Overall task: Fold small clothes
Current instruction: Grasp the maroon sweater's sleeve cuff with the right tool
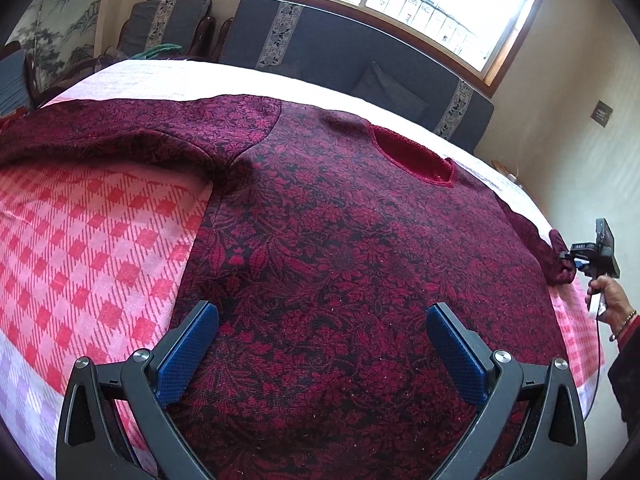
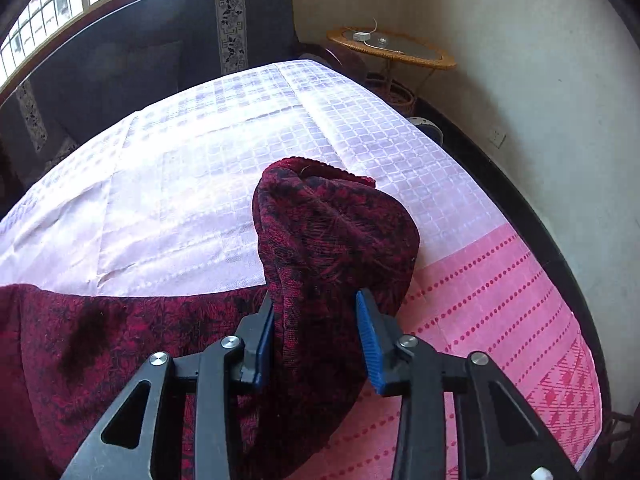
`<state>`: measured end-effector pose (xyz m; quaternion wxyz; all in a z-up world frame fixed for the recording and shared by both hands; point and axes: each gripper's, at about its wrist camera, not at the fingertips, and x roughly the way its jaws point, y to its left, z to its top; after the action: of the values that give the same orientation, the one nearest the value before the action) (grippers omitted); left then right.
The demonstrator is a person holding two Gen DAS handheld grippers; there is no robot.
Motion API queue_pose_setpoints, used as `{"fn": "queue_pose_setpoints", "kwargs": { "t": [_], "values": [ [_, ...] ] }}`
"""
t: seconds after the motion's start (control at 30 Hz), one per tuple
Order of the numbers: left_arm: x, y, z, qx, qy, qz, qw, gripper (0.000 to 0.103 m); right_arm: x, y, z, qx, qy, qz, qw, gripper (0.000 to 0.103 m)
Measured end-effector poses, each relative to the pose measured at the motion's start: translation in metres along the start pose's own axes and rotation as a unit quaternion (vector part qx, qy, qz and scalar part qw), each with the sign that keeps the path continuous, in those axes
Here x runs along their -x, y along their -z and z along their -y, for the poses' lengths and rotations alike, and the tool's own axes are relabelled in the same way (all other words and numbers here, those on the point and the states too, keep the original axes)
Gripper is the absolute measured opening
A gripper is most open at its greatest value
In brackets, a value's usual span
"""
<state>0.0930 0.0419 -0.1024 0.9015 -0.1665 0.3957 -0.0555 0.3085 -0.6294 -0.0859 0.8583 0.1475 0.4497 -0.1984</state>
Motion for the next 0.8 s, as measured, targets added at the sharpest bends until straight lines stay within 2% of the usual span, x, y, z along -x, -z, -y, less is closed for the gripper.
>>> {"fn": "queue_pose_setpoints", "kwargs": {
  "t": [0.03, 0.17, 0.27, 0.37, 0.53, 0.63, 0.7, 0.77, 0.8],
  "values": [
    [0.001, 0.000, 0.000, -0.001, 0.001, 0.001, 1.0000, 0.103, 0.005, 0.002, 0.008, -0.026, -0.014, 0.004, 1.000, 0.018],
    [0.004, 0.002, -0.002, -0.003, 0.005, 0.003, 1.0000, 0.103, 0.028, 0.013, 0.033, -0.107, -0.092, 0.019, 0.990, 0.015],
    [0.005, 0.002, -0.005, 0.005, 0.007, 0.005, 1.0000, 0.103, 0.056, 0.023, 0.022, -0.132, -0.164, 0.037, 0.977, 0.012],
    [0.007, 0.002, -0.009, 0.012, 0.009, 0.008, 0.9999, 0.103, 0.080, 0.028, -0.021, -0.114, -0.237, 0.041, 0.964, 0.011],
    [0.014, 0.004, -0.017, 0.026, 0.013, 0.019, 0.9994, 0.103, 0.130, 0.044, -0.125, -0.039, -0.316, 0.054, 0.946, 0.010],
    [0.020, 0.005, -0.021, 0.033, 0.014, 0.027, 0.9990, 0.103, 0.143, 0.049, -0.144, 0.004, -0.243, 0.085, 0.966, 0.008],
    [0.022, 0.006, -0.024, 0.038, 0.020, 0.029, 0.9987, 0.103, 0.128, 0.043, -0.126, 0.018, -0.187, 0.077, 0.979, 0.019],
    [0.024, 0.006, -0.027, 0.044, 0.029, 0.030, 0.9982, 0.103, 0.115, 0.041, -0.089, 0.012, -0.118, 0.076, 0.990, 0.034],
    [0.024, 0.006, -0.028, 0.048, 0.031, 0.028, 0.9980, 0.103, 0.105, 0.038, -0.074, 0.018, -0.092, 0.066, 0.993, 0.048]
  ]
}}
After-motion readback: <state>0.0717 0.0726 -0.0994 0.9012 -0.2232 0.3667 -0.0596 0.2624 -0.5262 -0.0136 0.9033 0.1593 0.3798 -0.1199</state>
